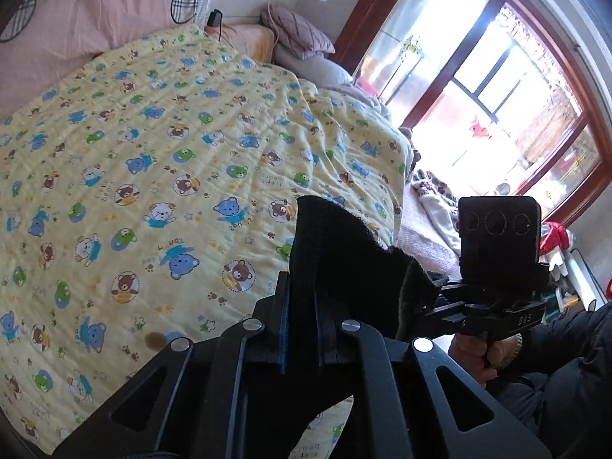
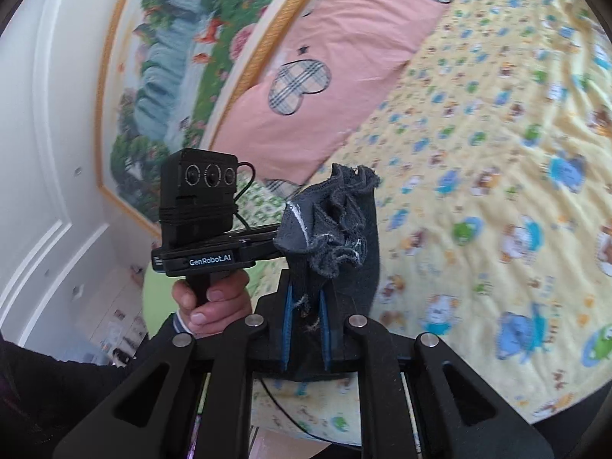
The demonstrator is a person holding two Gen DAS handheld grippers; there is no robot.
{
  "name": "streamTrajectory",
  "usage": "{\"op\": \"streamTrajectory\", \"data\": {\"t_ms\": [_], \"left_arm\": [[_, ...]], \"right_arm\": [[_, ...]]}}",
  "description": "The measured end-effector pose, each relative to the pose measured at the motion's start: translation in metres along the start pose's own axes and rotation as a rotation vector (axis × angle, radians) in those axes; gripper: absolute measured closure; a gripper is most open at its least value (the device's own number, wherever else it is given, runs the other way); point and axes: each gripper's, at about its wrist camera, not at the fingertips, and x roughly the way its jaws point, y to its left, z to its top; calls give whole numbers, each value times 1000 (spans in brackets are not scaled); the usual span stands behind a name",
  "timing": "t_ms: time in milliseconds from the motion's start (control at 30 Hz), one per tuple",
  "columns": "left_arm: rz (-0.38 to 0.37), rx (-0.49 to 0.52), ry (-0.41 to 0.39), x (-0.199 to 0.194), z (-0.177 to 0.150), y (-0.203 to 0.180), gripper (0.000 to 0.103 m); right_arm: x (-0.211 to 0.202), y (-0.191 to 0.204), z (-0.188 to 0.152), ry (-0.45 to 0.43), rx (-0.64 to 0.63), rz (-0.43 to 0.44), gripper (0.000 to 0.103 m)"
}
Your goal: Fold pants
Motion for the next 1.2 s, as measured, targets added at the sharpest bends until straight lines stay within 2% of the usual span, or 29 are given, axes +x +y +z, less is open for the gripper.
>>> {"op": "streamTrajectory", "data": {"t_ms": [267,467,700,1033,1200], "left_arm": [[46,-66,-108,-53,-43,14,94],[76,-183,-154,-73,-87,49,94],[83,-303,-168,-69,-133,80,96],[93,-429,-177,-59,-178,102,96],[110,-488,-183,-60,-195,108,97]], "right_arm": [[56,28,-10,154,-53,161,90],[105,35,-21,266,-37,210,90],[150,28,-38,396,-31,170,89],[175,22,-60,514,-68,64,87],[182,26,-66,556,-107,19,77]]}}
